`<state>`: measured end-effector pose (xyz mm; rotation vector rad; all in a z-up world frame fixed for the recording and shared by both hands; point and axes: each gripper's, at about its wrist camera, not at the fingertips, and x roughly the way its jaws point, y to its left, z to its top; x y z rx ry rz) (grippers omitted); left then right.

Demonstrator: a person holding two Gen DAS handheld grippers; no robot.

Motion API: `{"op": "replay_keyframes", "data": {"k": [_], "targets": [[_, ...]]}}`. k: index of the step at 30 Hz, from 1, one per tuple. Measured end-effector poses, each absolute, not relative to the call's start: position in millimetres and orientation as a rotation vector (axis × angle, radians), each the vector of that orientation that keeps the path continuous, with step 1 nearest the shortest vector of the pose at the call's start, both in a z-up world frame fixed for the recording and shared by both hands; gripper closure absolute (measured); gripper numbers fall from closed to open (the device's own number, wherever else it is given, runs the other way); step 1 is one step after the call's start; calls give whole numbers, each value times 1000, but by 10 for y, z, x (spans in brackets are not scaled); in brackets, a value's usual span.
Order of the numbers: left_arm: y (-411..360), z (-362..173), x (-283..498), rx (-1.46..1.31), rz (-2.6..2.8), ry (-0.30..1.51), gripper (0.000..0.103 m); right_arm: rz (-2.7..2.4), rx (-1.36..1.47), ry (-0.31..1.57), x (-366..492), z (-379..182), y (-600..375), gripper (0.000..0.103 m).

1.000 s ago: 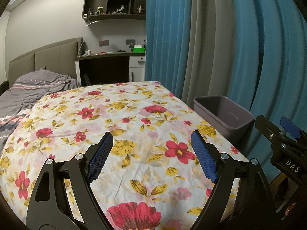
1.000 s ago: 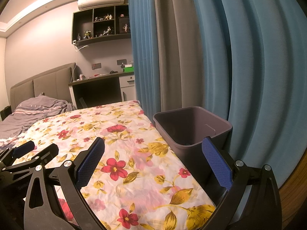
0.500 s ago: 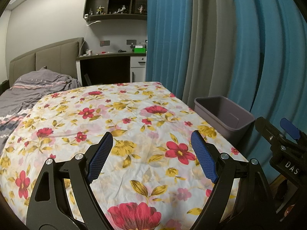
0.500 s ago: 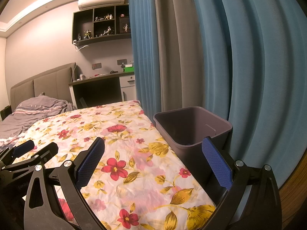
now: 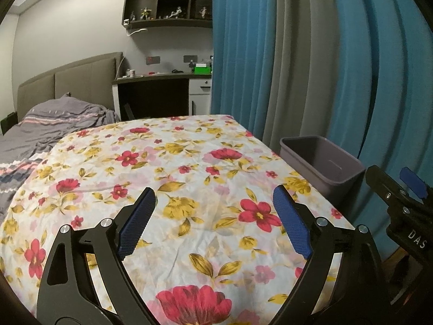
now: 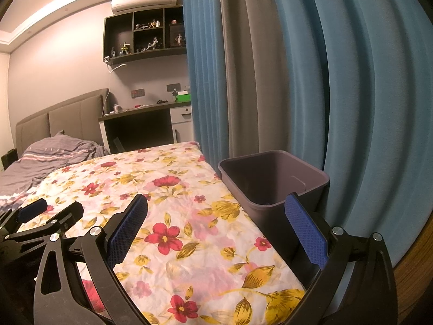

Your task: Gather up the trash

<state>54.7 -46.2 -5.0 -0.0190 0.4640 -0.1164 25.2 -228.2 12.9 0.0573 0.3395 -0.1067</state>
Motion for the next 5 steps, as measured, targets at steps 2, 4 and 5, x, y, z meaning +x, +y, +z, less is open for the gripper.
{"op": "replay_keyframes", "data": {"k": [2,4,5], "targets": [[-461,-52,558,-31,-116,470,15,-107,59,340,248,125,-2263,6],[-448,-50,567,-41,-107,472,15,-106,60,340,249,137,-2263,6],[-444,-53,569,-43,-101,473,13,-107,60,339,246,141,-2229,6]]}}
